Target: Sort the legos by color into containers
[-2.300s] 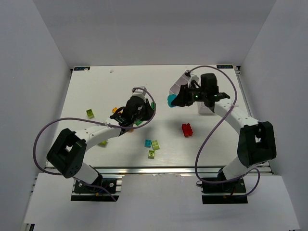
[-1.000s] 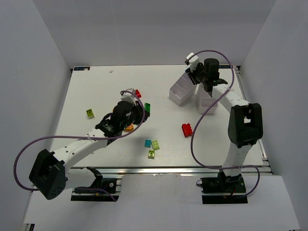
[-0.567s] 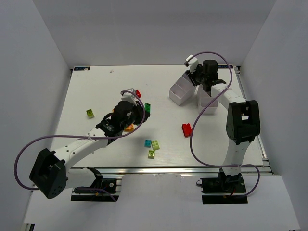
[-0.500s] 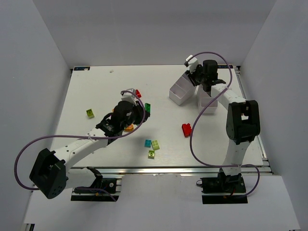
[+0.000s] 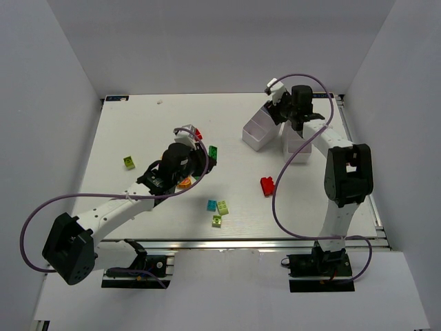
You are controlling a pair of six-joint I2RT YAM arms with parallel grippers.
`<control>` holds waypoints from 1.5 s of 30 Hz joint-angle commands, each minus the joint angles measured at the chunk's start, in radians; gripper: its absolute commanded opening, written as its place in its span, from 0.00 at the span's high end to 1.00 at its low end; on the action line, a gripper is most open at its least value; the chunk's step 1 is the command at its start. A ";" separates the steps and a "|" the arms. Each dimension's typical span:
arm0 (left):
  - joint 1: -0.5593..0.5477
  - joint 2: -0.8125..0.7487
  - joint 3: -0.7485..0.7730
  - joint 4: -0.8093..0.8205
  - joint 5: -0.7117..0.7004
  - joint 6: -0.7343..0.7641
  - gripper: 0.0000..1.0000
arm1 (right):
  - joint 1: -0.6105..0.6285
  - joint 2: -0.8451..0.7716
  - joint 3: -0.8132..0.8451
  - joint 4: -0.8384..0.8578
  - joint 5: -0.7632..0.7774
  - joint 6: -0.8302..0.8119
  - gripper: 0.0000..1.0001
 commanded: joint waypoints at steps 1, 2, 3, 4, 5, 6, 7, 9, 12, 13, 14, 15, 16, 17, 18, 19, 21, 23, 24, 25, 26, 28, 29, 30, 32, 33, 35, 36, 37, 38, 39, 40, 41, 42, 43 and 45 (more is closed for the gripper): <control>0.003 -0.015 0.037 0.053 0.038 0.020 0.98 | -0.011 -0.075 0.057 -0.016 -0.062 0.029 0.40; 0.003 -0.017 0.028 0.064 0.055 0.023 0.98 | -0.019 -0.092 0.056 -0.030 -0.091 0.027 0.34; 0.005 -0.015 0.021 0.102 0.118 0.034 0.98 | -0.022 -0.129 0.054 -0.068 -0.189 0.006 0.25; 0.003 -0.014 0.014 0.128 0.150 0.043 0.98 | -0.028 -0.146 0.049 -0.105 -0.260 -0.008 0.21; 0.003 -0.008 -0.005 0.187 0.184 0.051 0.98 | -0.040 -0.169 0.028 -0.128 -0.415 -0.026 0.20; 0.005 -0.003 -0.015 0.218 0.219 0.060 0.97 | -0.043 -0.209 0.016 -0.174 -0.494 -0.049 0.18; 0.003 0.000 -0.025 0.248 0.291 0.068 0.97 | -0.046 -0.227 0.007 -0.217 -0.583 -0.132 0.17; -0.001 0.011 -0.048 0.333 0.360 0.100 0.97 | -0.046 -0.262 -0.006 -0.405 -0.833 -0.250 0.17; -0.009 0.017 -0.063 0.407 0.465 0.160 0.97 | -0.042 -0.270 0.014 -0.729 -1.096 -0.547 0.18; -0.011 0.015 -0.063 0.407 0.477 0.178 0.97 | -0.036 -0.263 0.032 -0.809 -1.128 -0.610 0.19; -0.012 0.017 -0.062 0.401 0.491 0.194 0.97 | -0.022 -0.255 0.057 -0.885 -1.153 -0.702 0.19; -0.012 0.017 -0.062 0.397 0.494 0.217 0.97 | -0.016 -0.228 0.083 -0.957 -1.161 -0.744 0.19; -0.012 0.020 -0.059 0.391 0.496 0.227 0.97 | -0.005 -0.214 0.141 -1.112 -1.173 -0.796 0.20; -0.014 0.023 -0.057 0.387 0.511 0.237 0.97 | 0.001 -0.194 0.169 -1.189 -1.197 -0.844 0.20; -0.014 0.025 -0.057 0.386 0.517 0.252 0.97 | 0.009 -0.154 0.199 -1.275 -1.199 -0.967 0.19; -0.014 0.028 -0.057 0.389 0.526 0.258 0.97 | 0.029 -0.137 0.245 -1.382 -1.199 -1.003 0.20; -0.017 0.031 -0.058 0.390 0.537 0.275 0.97 | 0.043 -0.137 0.241 -1.382 -1.202 -0.981 0.20; -0.021 0.032 -0.057 0.381 0.536 0.286 0.97 | 0.064 -0.143 0.230 -1.382 -1.205 -0.985 0.19; -0.021 0.032 -0.058 0.378 0.528 0.295 0.97 | 0.070 -0.140 0.235 -1.382 -1.207 -0.966 0.20; -0.023 0.032 -0.058 0.374 0.526 0.301 0.97 | 0.082 -0.140 0.238 -1.382 -1.211 -0.952 0.21; -0.026 0.029 -0.062 0.366 0.516 0.313 0.97 | 0.099 -0.140 0.243 -1.382 -1.215 -0.936 0.22; -0.028 0.026 -0.062 0.358 0.505 0.327 0.97 | 0.113 -0.141 0.244 -1.383 -1.213 -0.923 0.23; -0.029 0.023 -0.063 0.346 0.497 0.333 0.97 | 0.121 -0.141 0.246 -1.382 -1.212 -0.915 0.24; -0.029 0.023 -0.063 0.341 0.488 0.344 0.97 | 0.127 -0.141 0.246 -1.382 -1.212 -0.909 0.25; -0.031 0.022 -0.059 0.323 0.480 0.355 0.97 | 0.142 -0.135 0.244 -1.380 -1.213 -0.886 0.28; -0.031 0.022 -0.055 0.320 0.479 0.364 0.97 | 0.148 -0.132 0.243 -1.380 -1.213 -0.880 0.30; -0.032 0.020 -0.052 0.312 0.473 0.372 0.97 | 0.162 -0.126 0.243 -1.380 -1.210 -0.866 0.34; -0.034 0.019 -0.052 0.311 0.471 0.373 0.97 | 0.167 -0.122 0.241 -1.378 -1.210 -0.863 0.36; -0.034 0.017 -0.051 0.312 0.470 0.375 0.97 | 0.176 -0.117 0.243 -1.378 -1.210 -0.858 0.38; -0.034 0.017 -0.051 0.311 0.470 0.376 0.97 | 0.176 -0.115 0.243 -1.378 -1.210 -0.857 0.40; -0.035 0.015 -0.051 0.309 0.468 0.376 0.97 | 0.179 -0.112 0.244 -1.378 -1.208 -0.855 0.41; -0.035 0.014 -0.051 0.312 0.468 0.378 0.97 | 0.185 -0.109 0.246 -1.378 -1.205 -0.853 0.42; -0.037 0.012 -0.052 0.314 0.467 0.378 0.97 | 0.188 -0.103 0.249 -1.380 -1.202 -0.847 0.46; -0.037 0.011 -0.052 0.315 0.465 0.378 0.97 | 0.188 -0.099 0.250 -1.378 -1.198 -0.846 0.48; -0.037 0.008 -0.054 0.318 0.462 0.376 0.96 | 0.196 -0.097 0.253 -1.380 -1.196 -0.843 0.50; -0.038 0.005 -0.054 0.318 0.451 0.375 0.94 | 0.198 -0.094 0.253 -1.378 -1.195 -0.843 0.55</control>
